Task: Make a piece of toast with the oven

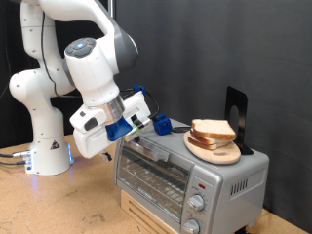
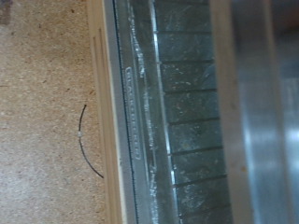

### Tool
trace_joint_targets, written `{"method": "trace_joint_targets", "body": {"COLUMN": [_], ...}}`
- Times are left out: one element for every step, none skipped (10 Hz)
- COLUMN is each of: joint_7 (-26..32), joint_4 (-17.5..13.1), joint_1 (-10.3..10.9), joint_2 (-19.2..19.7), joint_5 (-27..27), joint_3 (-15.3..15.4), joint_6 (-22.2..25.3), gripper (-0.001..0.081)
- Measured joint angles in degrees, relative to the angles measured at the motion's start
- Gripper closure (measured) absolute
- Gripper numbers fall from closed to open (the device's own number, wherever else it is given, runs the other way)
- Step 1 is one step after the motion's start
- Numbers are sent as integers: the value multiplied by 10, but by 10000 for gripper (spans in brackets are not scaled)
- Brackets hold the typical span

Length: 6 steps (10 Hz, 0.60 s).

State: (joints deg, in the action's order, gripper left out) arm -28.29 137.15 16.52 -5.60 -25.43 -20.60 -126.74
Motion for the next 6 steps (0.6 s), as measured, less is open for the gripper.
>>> {"method": "trace_joint_targets", "body": {"joint_7": [0,0,0,0,0,1], "joint_4": [0,0,0,1,1,1], "joint_1": [-3,-5,-9,-13,-17,-22], "joint_2": [0,1,4,9,15,20], "joint_5": [7,17,28,41,52,60], "joint_3": [-2,-5,-7,-10,-13,-16], "joint_6": [0,0,1,0,-3,-7], "gripper": [124,124,124,124,124,124]}}
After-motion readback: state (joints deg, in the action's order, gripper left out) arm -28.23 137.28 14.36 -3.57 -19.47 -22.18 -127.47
